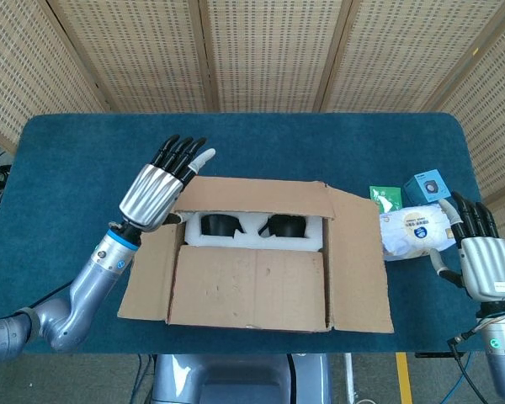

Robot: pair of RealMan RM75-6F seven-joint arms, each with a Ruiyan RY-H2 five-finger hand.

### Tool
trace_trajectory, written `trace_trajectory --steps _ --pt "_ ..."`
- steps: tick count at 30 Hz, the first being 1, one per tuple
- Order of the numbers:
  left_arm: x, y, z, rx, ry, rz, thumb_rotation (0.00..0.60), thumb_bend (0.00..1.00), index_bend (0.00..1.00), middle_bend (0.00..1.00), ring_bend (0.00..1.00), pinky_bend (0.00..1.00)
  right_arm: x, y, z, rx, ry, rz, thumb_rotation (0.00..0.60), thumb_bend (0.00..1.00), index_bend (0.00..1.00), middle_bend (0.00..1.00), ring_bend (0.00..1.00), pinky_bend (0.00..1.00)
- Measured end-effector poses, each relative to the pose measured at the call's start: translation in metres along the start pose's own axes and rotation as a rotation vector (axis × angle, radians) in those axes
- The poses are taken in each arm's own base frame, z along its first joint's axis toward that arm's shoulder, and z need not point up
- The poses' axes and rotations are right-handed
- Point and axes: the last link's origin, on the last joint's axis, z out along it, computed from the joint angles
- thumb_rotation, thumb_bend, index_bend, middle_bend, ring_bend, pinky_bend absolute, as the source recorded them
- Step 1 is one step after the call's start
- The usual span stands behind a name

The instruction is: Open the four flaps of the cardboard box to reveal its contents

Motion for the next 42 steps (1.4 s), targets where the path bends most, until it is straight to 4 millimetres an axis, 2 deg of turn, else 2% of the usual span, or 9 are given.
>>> trace_trajectory --steps 15,26,34,42 --pt "0.016 -0.014 0.046 0.029 0.101 0.129 0.600 0.18 0.00 0.00 0.00 0.00 0.003 0.000 -0.002 -0.003 0.004 0.001 0.600 0.44 0.00 0.00 0.00 0.00" --pt "0.002 -0.016 0.083 0.081 0.085 0.247 0.600 0.20 0.00 0.00 0.00 0.00 0.004 0.001 -0.004 -0.007 0.002 0.000 0.600 0.44 0.00 0.00 0.00 0.00" --pt "-0.008 -0.020 0.090 0.103 0.038 0.310 0.600 0.20 0.00 0.00 0.00 0.00 0.004 0.003 -0.006 -0.015 0.000 0.004 0.600 0.44 0.00 0.00 0.00 0.00" --pt "0.010 -0.026 0.083 0.103 0.040 0.341 0.600 0.21 0.00 0.00 0.00 0.00 0.003 0.000 -0.005 -0.004 -0.003 0.011 0.600 0.44 0.00 0.00 0.00 0.00"
